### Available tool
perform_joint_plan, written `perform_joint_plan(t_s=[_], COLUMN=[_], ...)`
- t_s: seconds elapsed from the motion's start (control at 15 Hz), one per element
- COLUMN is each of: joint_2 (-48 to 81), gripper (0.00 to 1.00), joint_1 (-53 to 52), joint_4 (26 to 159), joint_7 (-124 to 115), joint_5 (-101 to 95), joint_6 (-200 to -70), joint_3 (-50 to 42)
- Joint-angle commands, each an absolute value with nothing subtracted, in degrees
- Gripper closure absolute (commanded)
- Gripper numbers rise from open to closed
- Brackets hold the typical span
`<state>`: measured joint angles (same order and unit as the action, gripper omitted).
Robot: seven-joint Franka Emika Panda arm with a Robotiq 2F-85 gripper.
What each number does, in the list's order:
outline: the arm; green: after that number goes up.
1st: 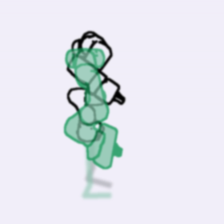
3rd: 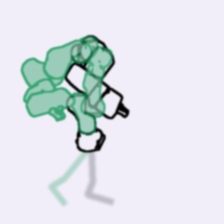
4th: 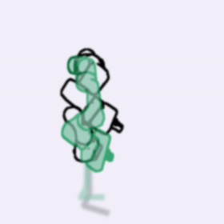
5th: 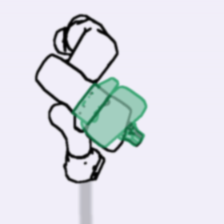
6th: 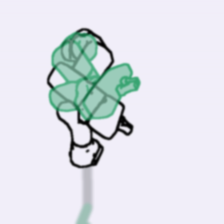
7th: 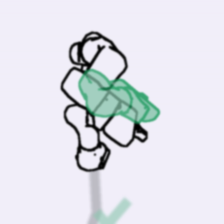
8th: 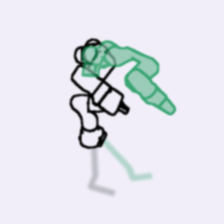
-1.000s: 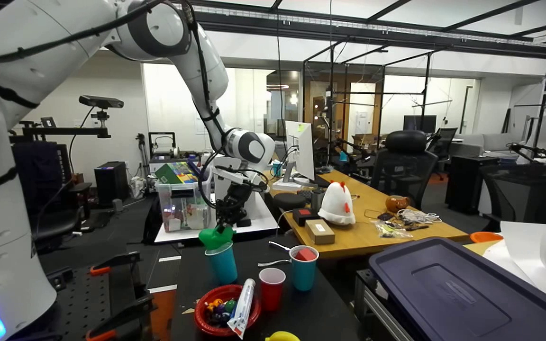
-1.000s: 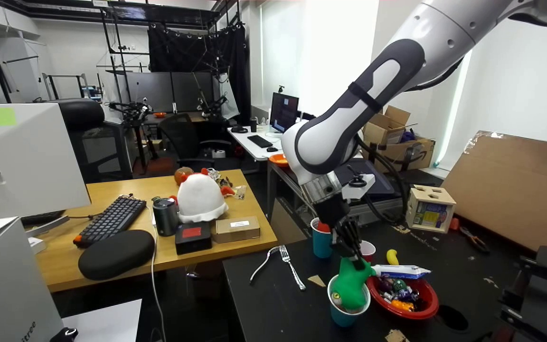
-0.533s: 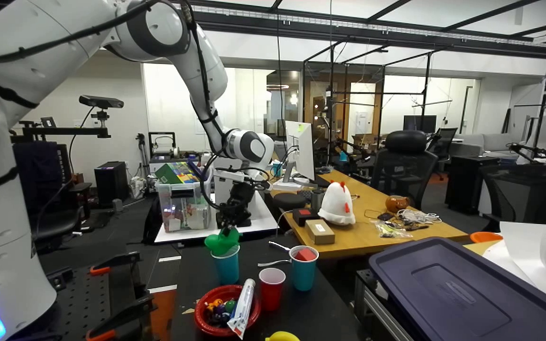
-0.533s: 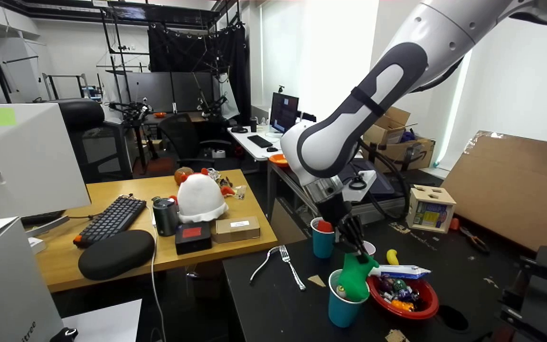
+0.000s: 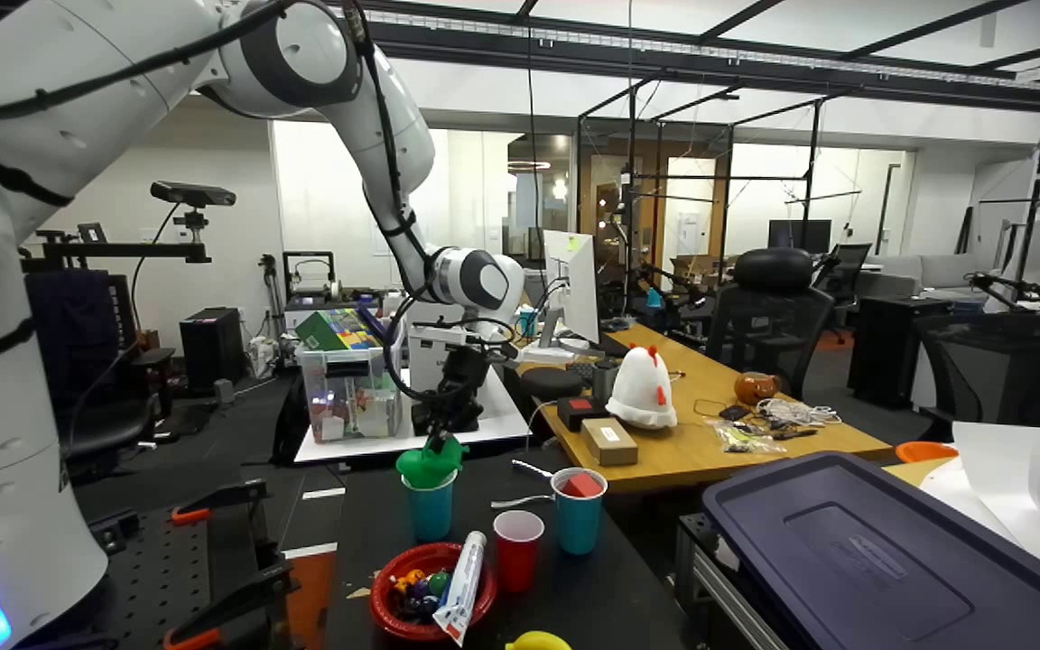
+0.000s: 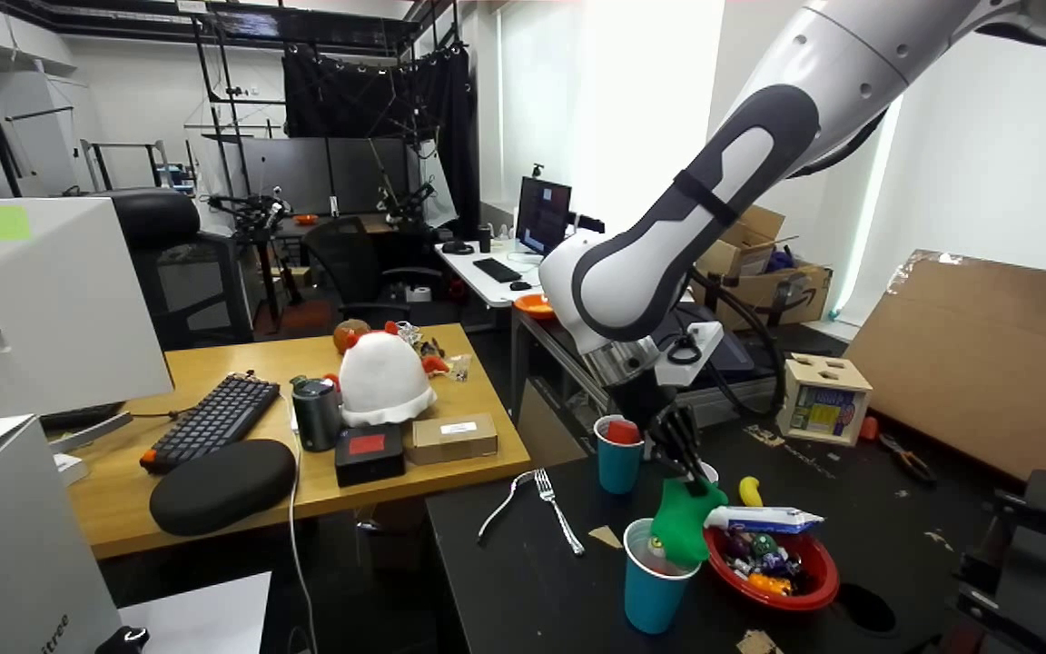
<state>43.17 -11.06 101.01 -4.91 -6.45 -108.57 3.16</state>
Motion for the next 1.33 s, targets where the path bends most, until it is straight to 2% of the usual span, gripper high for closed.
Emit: perform_joint_plan(t_s=[0.0,1.27], joint_2=[43.0,49.8], gripper=[0.98,0.98], joint_1=[-12.1,-12.8], joint_4=[99.6,88.4], joint_7=[-7.0,-6.1], joint_5=[-7.3,-7.6], joint_6=[-106.0,-97.0], joint_3=[2.8,2.7])
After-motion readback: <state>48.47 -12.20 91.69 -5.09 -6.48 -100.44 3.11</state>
